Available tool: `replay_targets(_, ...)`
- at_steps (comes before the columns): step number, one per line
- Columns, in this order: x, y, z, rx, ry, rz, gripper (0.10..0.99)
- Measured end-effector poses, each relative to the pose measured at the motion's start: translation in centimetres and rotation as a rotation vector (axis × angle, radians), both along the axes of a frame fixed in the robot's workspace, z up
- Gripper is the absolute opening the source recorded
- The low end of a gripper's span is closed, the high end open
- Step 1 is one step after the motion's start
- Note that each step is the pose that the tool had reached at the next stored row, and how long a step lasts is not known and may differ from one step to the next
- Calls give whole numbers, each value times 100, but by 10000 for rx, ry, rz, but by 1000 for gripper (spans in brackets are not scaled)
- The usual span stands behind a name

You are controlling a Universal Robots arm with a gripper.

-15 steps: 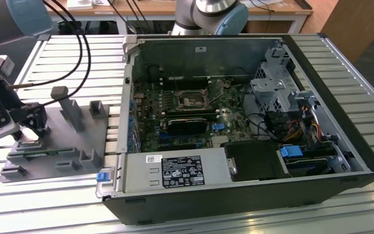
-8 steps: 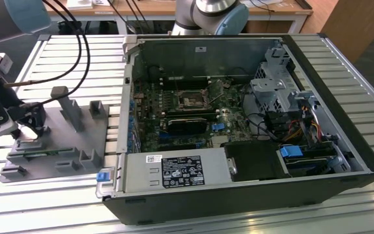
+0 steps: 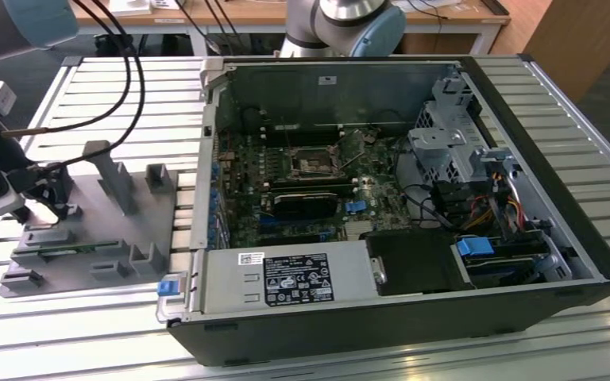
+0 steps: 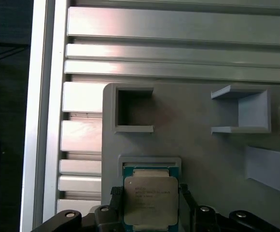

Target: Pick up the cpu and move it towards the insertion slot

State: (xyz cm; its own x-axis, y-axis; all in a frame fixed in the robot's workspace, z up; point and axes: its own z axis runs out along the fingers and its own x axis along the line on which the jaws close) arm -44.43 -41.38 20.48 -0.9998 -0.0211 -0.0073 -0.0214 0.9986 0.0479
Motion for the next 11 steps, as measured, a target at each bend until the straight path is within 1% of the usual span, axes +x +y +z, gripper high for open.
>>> replay_targets(11,0,0,72,0,0,-1,541)
